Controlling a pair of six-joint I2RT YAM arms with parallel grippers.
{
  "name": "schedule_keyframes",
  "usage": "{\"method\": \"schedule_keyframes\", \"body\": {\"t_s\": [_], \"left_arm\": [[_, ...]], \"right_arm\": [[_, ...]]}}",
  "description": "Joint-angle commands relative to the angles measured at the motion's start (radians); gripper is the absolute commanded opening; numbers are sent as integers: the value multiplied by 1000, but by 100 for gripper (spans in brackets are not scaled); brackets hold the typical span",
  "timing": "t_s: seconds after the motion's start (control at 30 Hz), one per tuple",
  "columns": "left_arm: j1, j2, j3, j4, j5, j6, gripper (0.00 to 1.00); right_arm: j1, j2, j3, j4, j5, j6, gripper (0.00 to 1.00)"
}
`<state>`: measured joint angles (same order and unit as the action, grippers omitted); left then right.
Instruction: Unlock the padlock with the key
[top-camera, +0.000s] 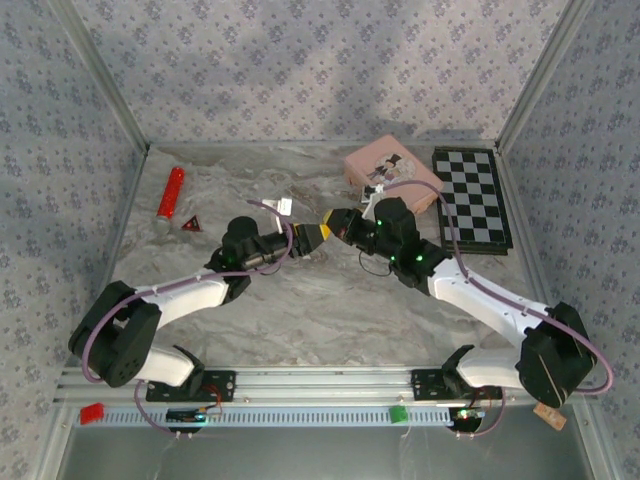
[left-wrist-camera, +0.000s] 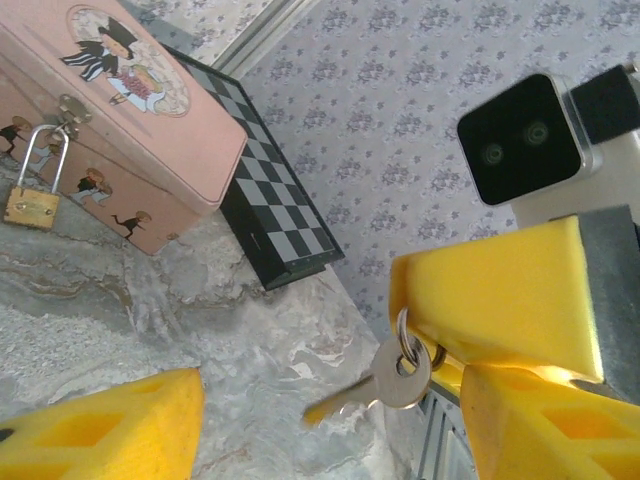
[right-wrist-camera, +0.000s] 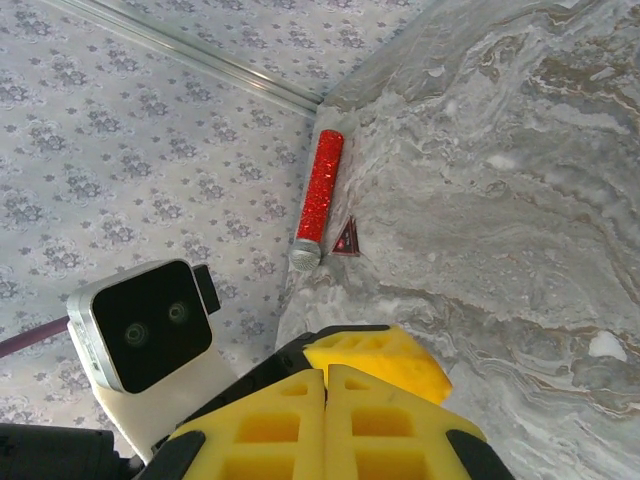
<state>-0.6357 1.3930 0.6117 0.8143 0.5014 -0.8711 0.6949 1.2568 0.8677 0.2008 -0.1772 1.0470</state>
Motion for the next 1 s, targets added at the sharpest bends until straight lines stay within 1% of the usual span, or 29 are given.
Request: {"method": "schedule_keyframes", "body": {"t_s": [0.0,0.1,0.27,0.37,0.53,0.7,0.97], "left_arm": [[-10,-20,-6,64,66,26,67],[-12,-28,-6,65,70,29,66],[-13,-34,-4,59,64,33,57],[-13,-39,-4,53,56,36,54],[-13,-44,3,42,58,42,45],[-12,-50,3,34,55,49,40],[-13,-51,2,27,54,50,28]], "right_arm": [[9,15,39,17,-32,-3,0],[11,21,41,19,-38,4,0],[10,21,43,-6,-28,2,0],[10,21,45,-20,-28,4,0],[9,21,42,-38,-17,4,0],[3,16,40,-42,-12,3,0],[0,12,34,-48,-1,2,0]]}}
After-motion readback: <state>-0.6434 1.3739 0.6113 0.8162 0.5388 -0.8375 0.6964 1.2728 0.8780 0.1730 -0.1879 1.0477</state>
